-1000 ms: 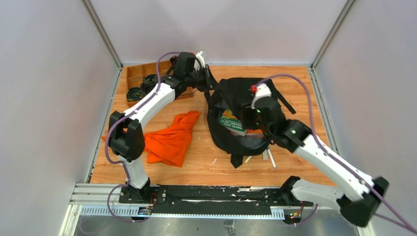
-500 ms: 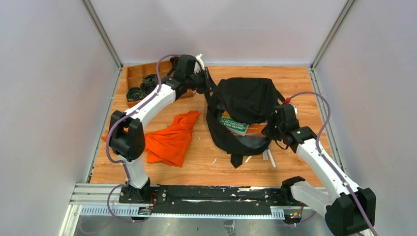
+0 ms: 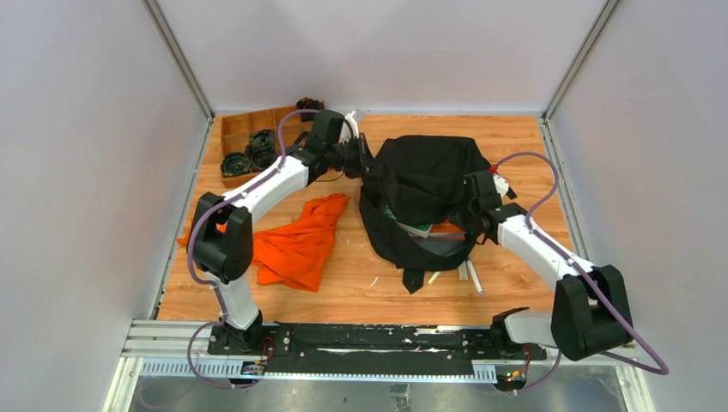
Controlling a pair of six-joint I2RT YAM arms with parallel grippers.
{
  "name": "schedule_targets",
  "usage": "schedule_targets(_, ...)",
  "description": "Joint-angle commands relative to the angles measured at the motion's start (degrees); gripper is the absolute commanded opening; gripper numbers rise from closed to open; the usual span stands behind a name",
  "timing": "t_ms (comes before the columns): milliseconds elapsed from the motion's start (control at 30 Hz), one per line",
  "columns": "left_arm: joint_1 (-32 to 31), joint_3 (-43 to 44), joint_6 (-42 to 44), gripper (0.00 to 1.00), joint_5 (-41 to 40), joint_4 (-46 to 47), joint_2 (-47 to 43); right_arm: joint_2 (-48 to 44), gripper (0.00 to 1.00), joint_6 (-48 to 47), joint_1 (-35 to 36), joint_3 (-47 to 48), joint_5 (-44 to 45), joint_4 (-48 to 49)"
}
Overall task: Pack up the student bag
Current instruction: Zip the student bag at the center of the board.
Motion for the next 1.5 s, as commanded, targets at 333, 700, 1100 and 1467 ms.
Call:
schedule_targets(333,-2.8,-6.0,2.6,0.0,3.2,-1.4,-2.0,6.3,0.39,-4.5,-1.5,3.8,11.4,6.7)
schedule_targets(700,-3.6,-5.4,3.0,0.0,3.2,-2.5,-1.6,6.7,0.15,-8.0,-1.5,-1.0,14.6,16.1)
schedule_targets(1100,-5.2,1.5,10.1,0.55,0.4,-11.1,-2.2,-4.7,0.0,-13.0,-1.9,0.4,3.7,5.8)
schedule_targets(1467,-10.2,19.9,14.2,0.67,0.0,-13.9,7.4,-9.5,0.0,-15.2,-8.4,1.2,-11.4,-0.7)
